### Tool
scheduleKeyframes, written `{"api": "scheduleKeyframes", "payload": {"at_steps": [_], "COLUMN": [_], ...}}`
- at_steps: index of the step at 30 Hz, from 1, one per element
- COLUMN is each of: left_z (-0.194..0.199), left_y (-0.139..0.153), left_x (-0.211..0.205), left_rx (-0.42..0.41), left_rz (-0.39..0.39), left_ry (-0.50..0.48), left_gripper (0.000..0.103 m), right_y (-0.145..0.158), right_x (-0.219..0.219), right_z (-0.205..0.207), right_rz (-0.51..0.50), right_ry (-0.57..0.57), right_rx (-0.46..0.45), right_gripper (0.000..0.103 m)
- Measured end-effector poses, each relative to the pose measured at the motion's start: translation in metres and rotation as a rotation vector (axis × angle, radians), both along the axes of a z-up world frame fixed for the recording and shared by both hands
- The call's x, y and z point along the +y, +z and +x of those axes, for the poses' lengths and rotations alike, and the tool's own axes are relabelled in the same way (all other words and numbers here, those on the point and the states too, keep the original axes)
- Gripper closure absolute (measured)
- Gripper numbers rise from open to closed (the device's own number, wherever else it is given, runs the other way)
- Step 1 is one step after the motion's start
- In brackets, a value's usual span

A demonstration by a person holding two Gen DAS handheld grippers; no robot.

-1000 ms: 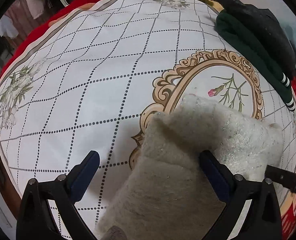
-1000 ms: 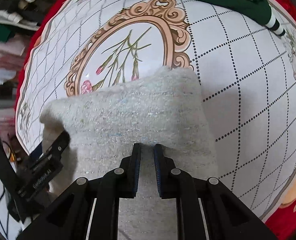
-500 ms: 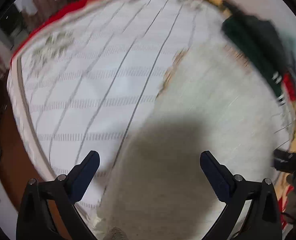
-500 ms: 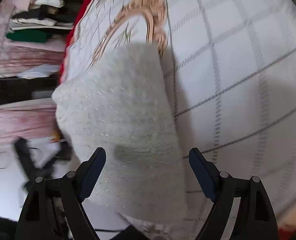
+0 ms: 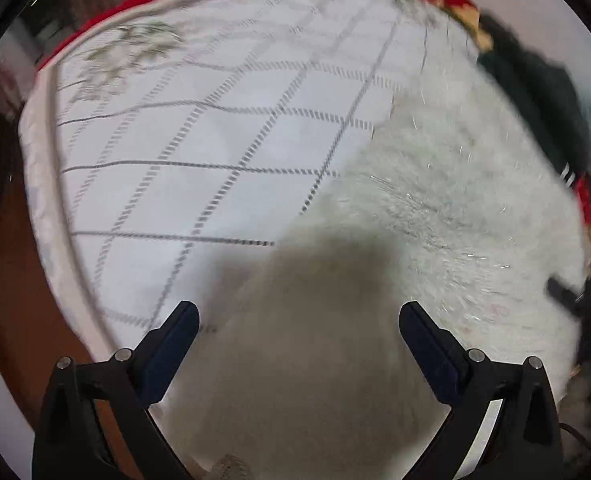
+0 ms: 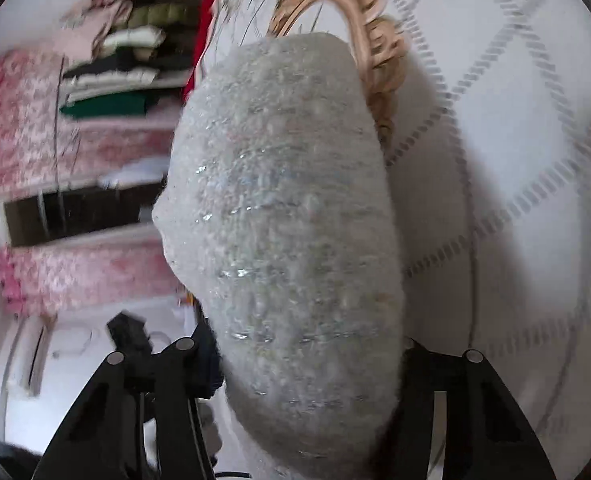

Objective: Fold large clothes

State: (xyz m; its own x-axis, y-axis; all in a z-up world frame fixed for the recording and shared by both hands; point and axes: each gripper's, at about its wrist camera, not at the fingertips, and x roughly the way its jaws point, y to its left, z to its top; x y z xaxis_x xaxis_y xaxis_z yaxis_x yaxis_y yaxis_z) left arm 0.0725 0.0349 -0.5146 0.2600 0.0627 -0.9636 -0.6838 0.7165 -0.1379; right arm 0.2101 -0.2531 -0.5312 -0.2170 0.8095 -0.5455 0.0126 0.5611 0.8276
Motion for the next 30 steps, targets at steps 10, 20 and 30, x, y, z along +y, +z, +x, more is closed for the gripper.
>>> {"api": "scheduleKeyframes", "payload": {"at_steps": [10, 20, 30], "left_z": [-0.055, -0.004, 0.014], "left_y": [-0.022, -0.011, 0.074], "left_x": [0.001, -0.008, 0.000], "left_rx": [-0.164, -0.268, -0.271], "left_rz": [-0.342, -0.233, -0.121], "left_ry": [0.261, 0.172, 0.042], "left_gripper": [0.002, 0.084, 0.085], "right_y": [-0.016, -0.013, 0.057], "right_x": [-0.088, -0.037, -0.033], "right_z": [-0.051, -0.037, -0.014], "right_rz": [0.007, 0.089, 0.228], "right_ry": [-0.235, -0.200, -0.179], "right_rx": [0.127, 0.054, 0.028], "right_gripper": [0.017, 0.046, 0.049]}}
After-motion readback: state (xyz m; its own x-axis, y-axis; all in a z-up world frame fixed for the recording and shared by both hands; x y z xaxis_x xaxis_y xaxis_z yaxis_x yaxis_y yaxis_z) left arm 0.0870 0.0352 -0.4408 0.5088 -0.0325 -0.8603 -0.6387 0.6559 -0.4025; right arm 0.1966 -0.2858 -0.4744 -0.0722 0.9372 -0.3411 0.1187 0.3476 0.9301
